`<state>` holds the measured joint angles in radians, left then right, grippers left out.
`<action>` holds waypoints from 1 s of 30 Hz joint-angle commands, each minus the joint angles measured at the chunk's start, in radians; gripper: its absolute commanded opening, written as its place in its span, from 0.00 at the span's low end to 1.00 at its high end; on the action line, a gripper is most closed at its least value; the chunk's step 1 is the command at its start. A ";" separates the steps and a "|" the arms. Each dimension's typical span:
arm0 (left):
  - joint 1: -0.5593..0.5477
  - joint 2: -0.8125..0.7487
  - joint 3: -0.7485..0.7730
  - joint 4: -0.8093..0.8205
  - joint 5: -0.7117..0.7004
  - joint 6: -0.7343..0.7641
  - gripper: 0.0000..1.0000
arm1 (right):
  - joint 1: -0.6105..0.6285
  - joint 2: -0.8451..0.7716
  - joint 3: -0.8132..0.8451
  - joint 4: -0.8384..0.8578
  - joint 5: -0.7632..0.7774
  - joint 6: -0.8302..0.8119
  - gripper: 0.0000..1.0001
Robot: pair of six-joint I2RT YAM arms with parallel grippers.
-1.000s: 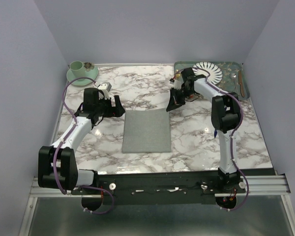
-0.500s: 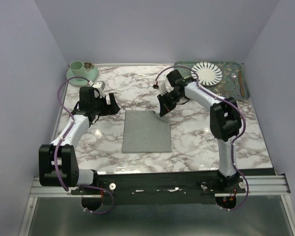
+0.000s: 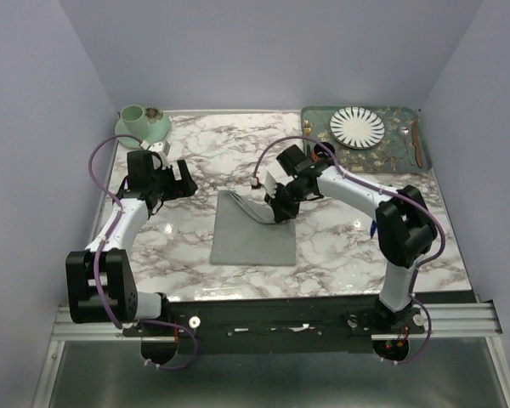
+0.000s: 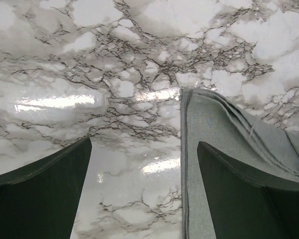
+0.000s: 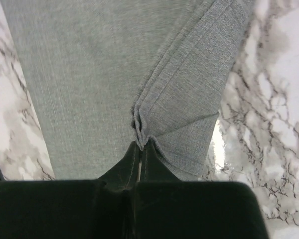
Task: Fold the napkin into a case and place the utensils inside
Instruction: Fold the lower triangle-folded napkin at the center of the board.
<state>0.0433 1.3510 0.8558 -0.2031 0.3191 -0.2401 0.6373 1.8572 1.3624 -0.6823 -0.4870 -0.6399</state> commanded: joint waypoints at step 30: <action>-0.289 0.128 0.152 -0.404 0.390 1.489 0.60 | 0.035 -0.469 -0.714 0.572 -0.015 -0.866 0.01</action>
<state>-0.2047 1.4391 0.9867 -0.5674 0.7223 1.1072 0.6647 1.4227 0.6682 -0.1390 -0.4870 -1.4761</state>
